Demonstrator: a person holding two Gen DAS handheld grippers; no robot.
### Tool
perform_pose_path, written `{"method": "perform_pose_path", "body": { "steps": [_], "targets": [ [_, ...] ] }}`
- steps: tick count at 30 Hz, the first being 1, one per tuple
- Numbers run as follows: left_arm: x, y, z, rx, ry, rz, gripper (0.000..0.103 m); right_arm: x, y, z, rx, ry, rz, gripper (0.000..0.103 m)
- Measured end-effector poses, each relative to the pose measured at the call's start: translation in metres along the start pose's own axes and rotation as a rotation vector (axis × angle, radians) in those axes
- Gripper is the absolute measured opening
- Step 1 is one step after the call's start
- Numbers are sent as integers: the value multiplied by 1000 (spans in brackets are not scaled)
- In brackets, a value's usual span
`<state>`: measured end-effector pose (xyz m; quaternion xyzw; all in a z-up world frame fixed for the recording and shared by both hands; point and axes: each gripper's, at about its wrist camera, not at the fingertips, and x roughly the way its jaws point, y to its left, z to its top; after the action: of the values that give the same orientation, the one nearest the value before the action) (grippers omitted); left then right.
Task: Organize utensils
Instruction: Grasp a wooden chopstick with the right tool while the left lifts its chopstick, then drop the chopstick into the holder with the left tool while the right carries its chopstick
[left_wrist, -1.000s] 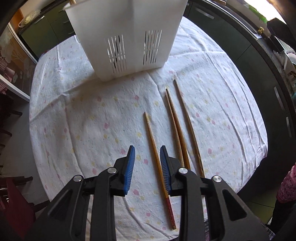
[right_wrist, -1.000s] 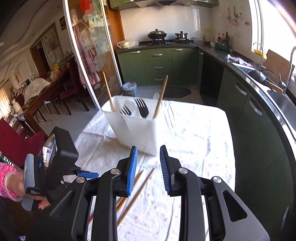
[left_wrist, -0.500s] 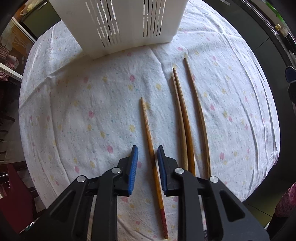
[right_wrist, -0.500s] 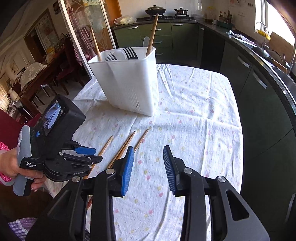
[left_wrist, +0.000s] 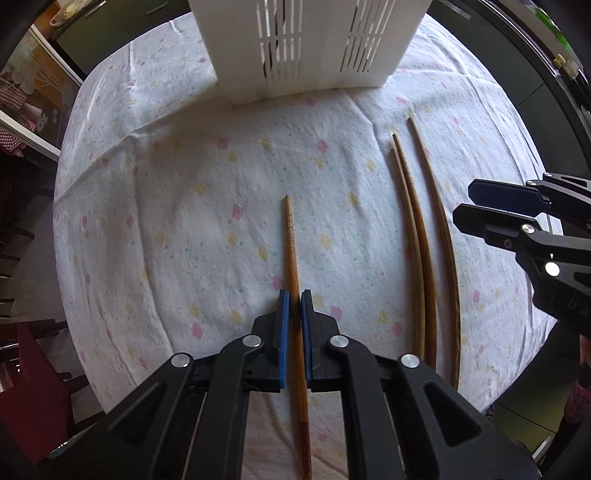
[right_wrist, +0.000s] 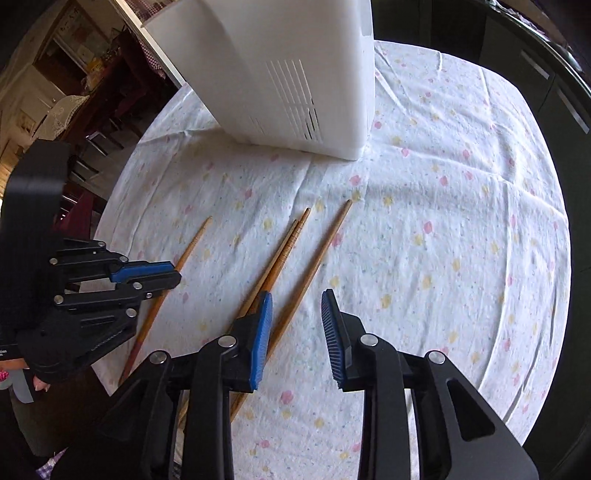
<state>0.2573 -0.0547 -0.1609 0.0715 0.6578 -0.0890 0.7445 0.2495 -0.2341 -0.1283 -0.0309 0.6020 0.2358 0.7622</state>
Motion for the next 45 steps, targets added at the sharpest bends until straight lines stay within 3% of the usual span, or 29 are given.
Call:
{"method": "perform_pose_path", "body": {
  "steps": [13, 19, 22, 26, 34, 45],
  "targets": [
    [-3, 14, -5, -1, -31, -34, 7, 33, 25, 25, -32, 93, -203, 22],
    [-2, 18, 0, -4, -42, -48, 7, 33, 35, 22, -60, 74, -222, 10],
    [-6, 24, 0, -16, -40, -59, 6, 34, 35, 21, -31, 81, -169, 7],
    [-20, 24, 0, -6, -69, -67, 6, 14, 36, 14, -25, 16, -116, 6],
    [-60, 16, -2, 34, -143, -63, 6, -76, 31, -16, -36, -188, -7, 6],
    [-116, 12, -17, 41, -239, -72, 6, -153, 14, -47, -23, -363, 46, 6]
  ]
}}
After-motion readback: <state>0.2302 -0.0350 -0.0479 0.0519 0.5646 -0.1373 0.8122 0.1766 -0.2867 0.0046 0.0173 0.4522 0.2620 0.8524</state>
